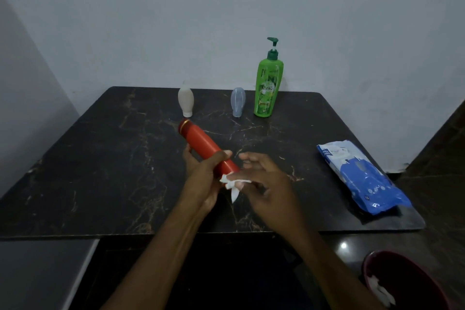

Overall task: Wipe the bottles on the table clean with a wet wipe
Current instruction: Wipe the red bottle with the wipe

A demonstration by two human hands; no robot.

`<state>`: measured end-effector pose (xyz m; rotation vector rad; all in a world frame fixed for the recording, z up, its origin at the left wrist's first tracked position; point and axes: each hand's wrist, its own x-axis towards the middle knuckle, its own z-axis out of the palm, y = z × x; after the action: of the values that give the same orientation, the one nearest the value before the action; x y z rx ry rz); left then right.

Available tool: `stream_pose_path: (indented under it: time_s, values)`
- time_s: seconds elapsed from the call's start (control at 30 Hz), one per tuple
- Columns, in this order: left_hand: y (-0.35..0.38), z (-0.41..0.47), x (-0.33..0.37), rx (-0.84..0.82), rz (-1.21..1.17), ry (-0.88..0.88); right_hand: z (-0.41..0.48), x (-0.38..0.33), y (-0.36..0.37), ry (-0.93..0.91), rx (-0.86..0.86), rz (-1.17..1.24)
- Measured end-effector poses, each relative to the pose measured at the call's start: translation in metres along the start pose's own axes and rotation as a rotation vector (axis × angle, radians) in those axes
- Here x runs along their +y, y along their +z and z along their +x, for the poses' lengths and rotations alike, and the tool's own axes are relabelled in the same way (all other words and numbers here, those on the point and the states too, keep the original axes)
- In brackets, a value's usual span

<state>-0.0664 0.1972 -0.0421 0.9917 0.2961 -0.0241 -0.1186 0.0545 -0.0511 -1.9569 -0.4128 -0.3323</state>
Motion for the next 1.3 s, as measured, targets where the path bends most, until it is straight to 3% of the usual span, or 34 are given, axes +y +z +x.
stream_pose_path:
  time_s: [0.1, 0.27, 0.57, 0.67, 0.77, 1.03, 1.3]
  values:
    - [0.003, -0.005, -0.001, -0.016, 0.114, 0.1, 0.005, 0.01, 0.013, 0.023, -0.089, -0.059]
    - [0.006, 0.001, 0.007, 0.002, 0.332, 0.238, 0.016, 0.018, 0.022, 0.015, 0.011, -0.089]
    - [0.03, 0.036, 0.096, 0.061, 0.731, 0.061, 0.044, 0.047, 0.033, -0.008, -0.02, -0.538]
    - [0.042, 0.052, 0.128, -0.03, 0.884, 0.067, 0.06, 0.042, 0.036, 0.005, -0.037, -0.386]
    - [0.052, 0.074, 0.149, -0.09, 1.135, 0.166, 0.08, 0.039, 0.031, 0.073, 0.081, -0.137]
    - [0.074, 0.146, 0.186, -0.283, 1.679, 0.484, 0.145, 0.118, 0.003, 0.293, 0.244, 0.109]
    - [0.084, 0.205, 0.187, -0.361, 1.845, 0.546, 0.189, 0.153, 0.002, 0.28, 0.228, 0.018]
